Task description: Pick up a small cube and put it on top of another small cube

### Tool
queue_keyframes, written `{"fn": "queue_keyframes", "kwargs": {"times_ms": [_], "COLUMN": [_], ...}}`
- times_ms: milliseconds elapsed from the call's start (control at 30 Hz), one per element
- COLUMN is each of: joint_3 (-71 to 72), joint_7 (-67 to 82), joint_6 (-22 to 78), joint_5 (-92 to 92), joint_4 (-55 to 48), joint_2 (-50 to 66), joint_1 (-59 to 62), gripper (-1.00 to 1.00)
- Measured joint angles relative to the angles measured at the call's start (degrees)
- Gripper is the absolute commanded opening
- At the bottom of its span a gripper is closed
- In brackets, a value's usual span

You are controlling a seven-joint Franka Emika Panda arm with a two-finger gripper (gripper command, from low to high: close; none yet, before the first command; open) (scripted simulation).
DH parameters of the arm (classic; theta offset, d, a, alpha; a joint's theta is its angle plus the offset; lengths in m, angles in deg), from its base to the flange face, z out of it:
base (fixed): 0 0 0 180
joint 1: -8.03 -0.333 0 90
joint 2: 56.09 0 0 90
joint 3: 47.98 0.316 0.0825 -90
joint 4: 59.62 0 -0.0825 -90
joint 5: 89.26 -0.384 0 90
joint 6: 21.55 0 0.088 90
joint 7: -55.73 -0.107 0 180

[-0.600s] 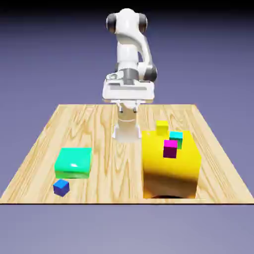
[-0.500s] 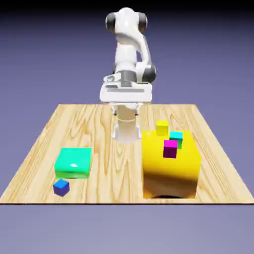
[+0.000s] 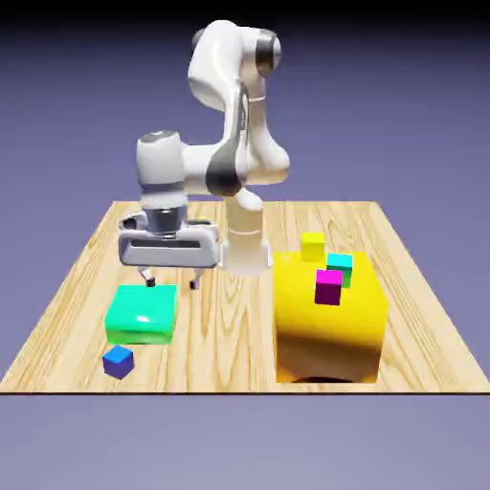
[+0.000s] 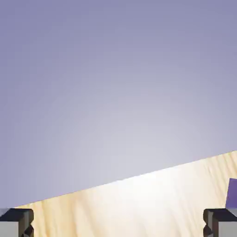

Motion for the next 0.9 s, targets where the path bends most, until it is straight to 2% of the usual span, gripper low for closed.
{"fn": "queue_keyframes", "kwargs": {"times_ms": [833,900], "joint_3": [-23.58,-24.44], "joint_7": [9.37,9.71], "joint_6": [50.38,52.22], "joint_5": [-16.06,-16.64], "joint_4": [-47.87,-49.62], "joint_2": [51.91,53.81], "joint_1": [1.29,1.35], "gripper": [0.00,0.00]}}
